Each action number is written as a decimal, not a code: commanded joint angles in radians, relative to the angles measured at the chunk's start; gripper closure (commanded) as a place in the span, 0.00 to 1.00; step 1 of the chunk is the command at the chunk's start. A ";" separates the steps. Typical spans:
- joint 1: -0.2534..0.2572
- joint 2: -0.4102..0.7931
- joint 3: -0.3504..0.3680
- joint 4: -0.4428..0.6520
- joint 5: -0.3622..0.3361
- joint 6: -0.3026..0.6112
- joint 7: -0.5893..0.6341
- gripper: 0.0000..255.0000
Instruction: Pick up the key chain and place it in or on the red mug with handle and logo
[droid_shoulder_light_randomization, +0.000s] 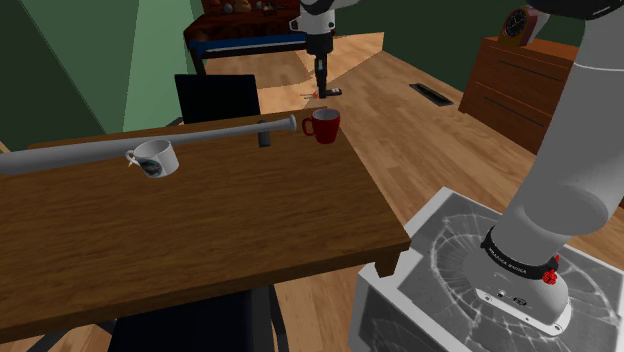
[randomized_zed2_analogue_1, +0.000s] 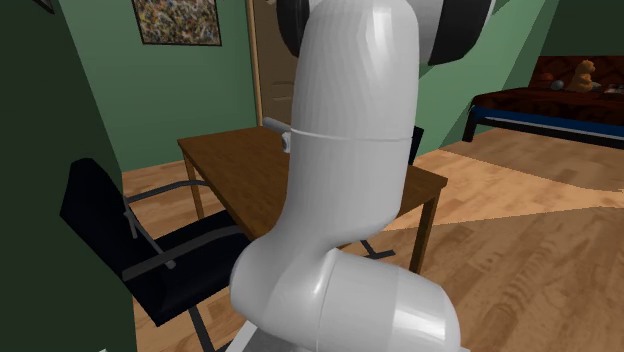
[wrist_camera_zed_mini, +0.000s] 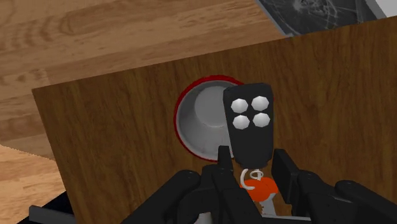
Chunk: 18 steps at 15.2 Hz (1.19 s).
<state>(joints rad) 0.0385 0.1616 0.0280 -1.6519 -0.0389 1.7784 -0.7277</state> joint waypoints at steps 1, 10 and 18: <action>-0.019 0.044 -0.014 0.059 0.000 -0.014 -0.034 1.00; -0.019 0.056 -0.014 -0.046 -0.001 0.103 -0.030 1.00; -0.020 0.071 -0.014 -0.098 -0.002 0.170 -0.028 1.00</action>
<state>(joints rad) 0.0186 0.2309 0.0137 -1.7471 -0.0411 1.9462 -0.7562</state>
